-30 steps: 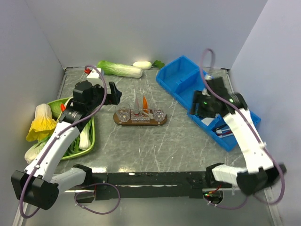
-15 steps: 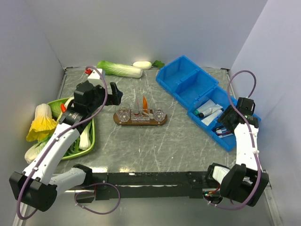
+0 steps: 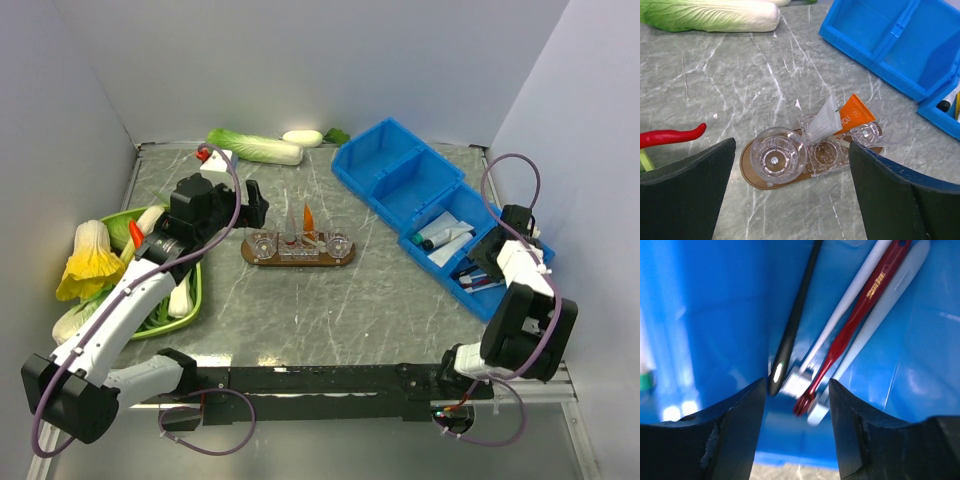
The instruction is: Prepare toiletry sets of a toothbrush and toothpaste on the tray
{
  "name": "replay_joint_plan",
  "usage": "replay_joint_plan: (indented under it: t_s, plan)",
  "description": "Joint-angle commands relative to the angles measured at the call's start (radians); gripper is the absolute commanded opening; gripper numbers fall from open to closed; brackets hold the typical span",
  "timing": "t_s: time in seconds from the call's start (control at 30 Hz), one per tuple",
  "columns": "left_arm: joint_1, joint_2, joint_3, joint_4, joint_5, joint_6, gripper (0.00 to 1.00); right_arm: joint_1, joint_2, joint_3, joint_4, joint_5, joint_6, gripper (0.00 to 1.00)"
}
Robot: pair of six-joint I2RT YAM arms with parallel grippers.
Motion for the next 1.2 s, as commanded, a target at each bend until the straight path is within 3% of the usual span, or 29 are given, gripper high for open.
replay_joint_plan:
  t_s: [0.0,0.63,0.67,0.83,1.17]
  plan:
    - [-0.003,0.005,0.017,0.010,-0.025,0.018,0.99,-0.006,0.084,0.047,0.093,0.016,0.020,0.58]
    - [0.008,0.014,0.012,0.016,-0.018,0.018,0.99,-0.046,0.253,0.038,0.196,-0.022,0.034,0.44]
    - [0.008,0.014,0.012,0.016,-0.016,0.018,0.99,-0.046,0.259,0.039,0.197,-0.024,0.032,0.37]
    - [0.012,0.016,0.014,0.016,-0.013,0.016,0.99,-0.046,0.281,0.062,0.177,-0.013,0.025,0.34]
    - [0.017,0.016,0.012,0.018,-0.007,0.016,0.99,-0.048,0.287,0.067,0.148,0.005,0.021,0.11]
